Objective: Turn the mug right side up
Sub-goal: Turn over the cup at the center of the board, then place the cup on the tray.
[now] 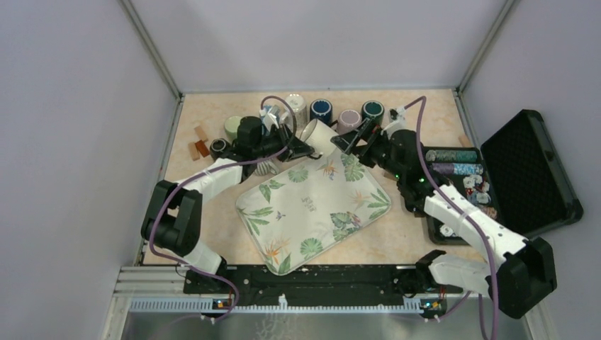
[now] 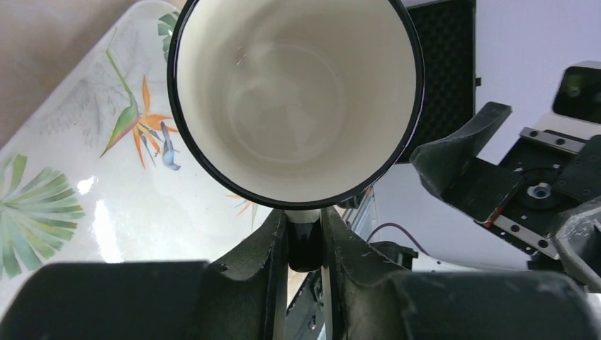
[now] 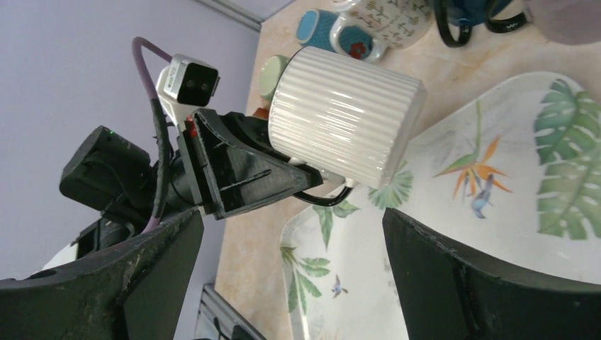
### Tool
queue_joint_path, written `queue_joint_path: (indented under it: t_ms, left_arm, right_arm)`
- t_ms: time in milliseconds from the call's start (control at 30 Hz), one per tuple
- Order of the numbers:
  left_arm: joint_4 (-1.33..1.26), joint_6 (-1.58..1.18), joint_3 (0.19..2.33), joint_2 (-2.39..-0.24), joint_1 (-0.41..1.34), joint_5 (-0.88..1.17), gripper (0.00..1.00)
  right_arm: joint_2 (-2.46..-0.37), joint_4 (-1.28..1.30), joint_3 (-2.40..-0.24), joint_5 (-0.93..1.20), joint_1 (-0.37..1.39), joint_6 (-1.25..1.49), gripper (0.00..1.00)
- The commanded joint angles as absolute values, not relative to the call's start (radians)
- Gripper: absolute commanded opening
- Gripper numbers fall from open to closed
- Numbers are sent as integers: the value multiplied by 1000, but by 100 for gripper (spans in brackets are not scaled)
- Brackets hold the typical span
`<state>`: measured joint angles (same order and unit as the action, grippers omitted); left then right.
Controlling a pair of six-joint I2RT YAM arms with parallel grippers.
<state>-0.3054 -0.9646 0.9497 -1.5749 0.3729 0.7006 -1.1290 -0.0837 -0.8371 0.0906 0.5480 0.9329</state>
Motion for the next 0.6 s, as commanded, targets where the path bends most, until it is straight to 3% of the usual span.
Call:
queue_joint_path:
  t_ms: [0,567]
  left_arm:
    - [-385,-902,1006,-1508,396,704,0]
    - [-149,-638,1144,-1579,526,538,0]
  right_arm:
    - [-1060,78,-901,5,558,839,99]
    - [-910,276,-1093,-218,558,708,99]
